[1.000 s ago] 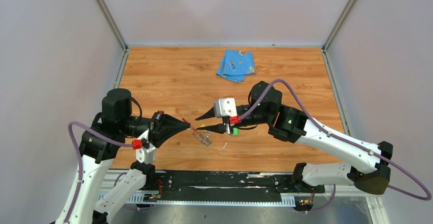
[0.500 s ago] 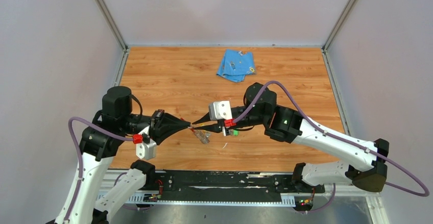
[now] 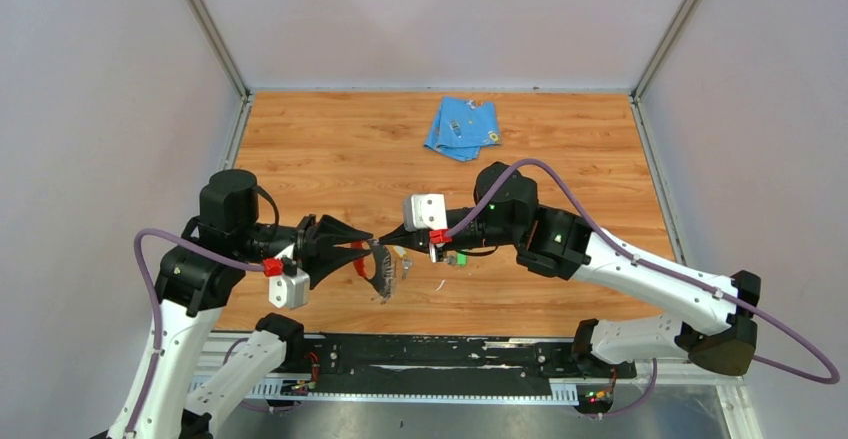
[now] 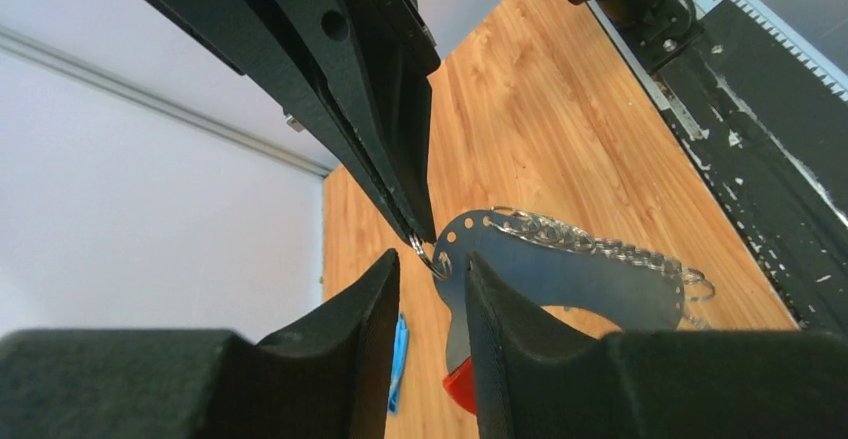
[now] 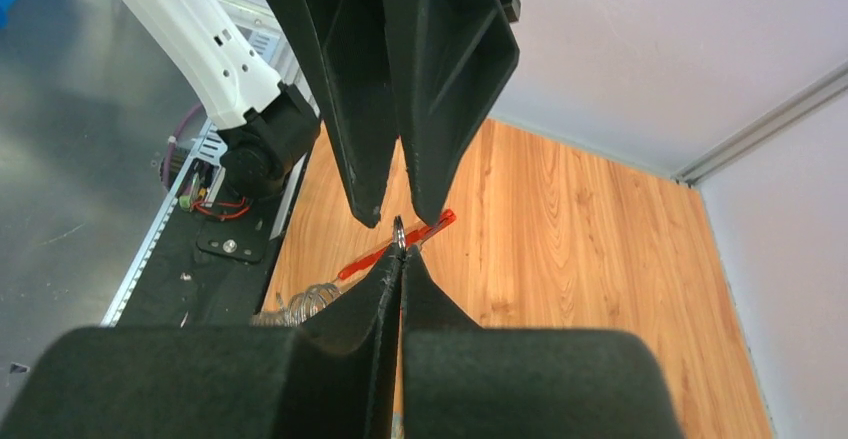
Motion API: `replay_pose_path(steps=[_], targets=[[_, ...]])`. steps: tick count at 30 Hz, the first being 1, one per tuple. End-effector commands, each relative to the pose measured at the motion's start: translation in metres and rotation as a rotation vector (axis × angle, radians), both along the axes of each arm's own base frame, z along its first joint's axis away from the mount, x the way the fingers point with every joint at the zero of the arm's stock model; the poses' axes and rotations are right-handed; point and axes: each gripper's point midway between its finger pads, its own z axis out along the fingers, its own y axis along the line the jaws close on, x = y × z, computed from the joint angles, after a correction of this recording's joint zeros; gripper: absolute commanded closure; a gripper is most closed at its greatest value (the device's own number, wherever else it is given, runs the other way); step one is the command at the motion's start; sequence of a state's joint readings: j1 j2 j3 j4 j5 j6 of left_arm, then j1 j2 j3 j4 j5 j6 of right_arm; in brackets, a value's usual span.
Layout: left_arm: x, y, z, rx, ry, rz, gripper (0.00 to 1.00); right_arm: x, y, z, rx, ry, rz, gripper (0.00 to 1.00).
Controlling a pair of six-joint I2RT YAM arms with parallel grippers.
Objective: Put the keys on the keyring
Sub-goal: Adjust the keyring.
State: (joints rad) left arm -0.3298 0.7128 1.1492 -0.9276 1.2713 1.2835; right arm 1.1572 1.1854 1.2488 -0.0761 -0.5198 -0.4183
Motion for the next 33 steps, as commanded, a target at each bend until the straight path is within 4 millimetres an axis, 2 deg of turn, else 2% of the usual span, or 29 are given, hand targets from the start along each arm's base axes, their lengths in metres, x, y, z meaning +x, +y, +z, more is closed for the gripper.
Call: replay_pose_path(steps=[1,7,11,19,27,33], targets=[[-0.001,0.001,-0.004,0.009,0.023,0.016,0.65,0.005,-0.003,0.009,-0.011,-0.026,-0.036,1.00],[-0.004,0.001,-0.007,0.010,0.100,0.016,0.70,0.005,-0.002,0.009,-0.015,-0.025,-0.033,0.99],[-0.004,0.000,-0.015,0.022,0.214,0.022,0.69,0.003,0.000,0.010,-0.010,-0.019,-0.024,1.00],[0.004,-0.001,-0.024,0.044,0.256,0.047,0.67,0.002,0.000,0.013,0.009,-0.015,-0.018,0.99],[0.007,-0.002,-0.025,0.052,0.299,0.054,0.73,0.000,0.004,0.012,0.010,-0.002,-0.005,1.00],[0.007,-0.003,-0.026,0.052,0.331,0.050,0.82,-0.001,0.006,0.012,0.012,0.004,0.003,0.99]])
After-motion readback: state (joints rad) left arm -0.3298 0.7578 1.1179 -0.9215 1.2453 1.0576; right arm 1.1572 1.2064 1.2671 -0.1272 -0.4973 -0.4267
